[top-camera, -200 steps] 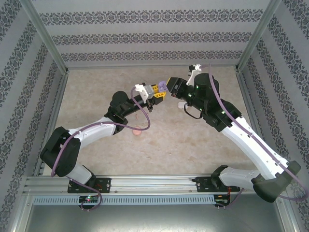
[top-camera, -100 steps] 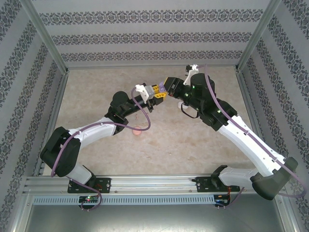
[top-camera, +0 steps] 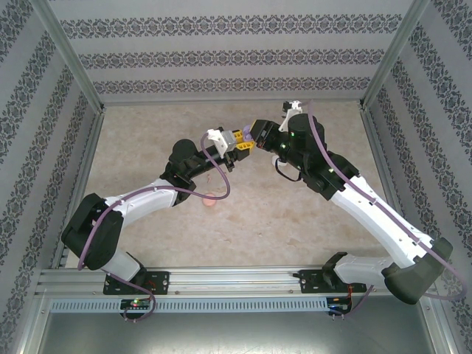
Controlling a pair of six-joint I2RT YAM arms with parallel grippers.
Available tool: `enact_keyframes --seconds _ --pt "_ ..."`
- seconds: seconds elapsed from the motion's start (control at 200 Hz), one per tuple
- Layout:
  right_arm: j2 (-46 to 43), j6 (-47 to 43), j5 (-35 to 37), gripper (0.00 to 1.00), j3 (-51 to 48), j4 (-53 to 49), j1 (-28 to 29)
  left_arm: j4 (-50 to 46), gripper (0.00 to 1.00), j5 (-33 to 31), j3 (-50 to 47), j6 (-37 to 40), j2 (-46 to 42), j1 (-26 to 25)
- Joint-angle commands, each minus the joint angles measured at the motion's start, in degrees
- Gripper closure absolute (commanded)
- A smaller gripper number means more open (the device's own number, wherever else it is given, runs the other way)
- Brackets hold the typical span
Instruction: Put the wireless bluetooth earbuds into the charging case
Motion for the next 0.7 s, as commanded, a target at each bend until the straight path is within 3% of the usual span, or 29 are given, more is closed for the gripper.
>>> enact_keyframes --seconds 0.0,0.694 --pt "-0.3 0.0 1.5 0.81 -1.0 0.9 -0.1 0.2 1.00 0.8 1.7 0.6 -1.5 -0.8" --pt "1.2 -0.5 1.6 0.81 -3.1 0.9 0.5 -0.9 1.00 0.4 2.6 0.6 -1.5 -1.1"
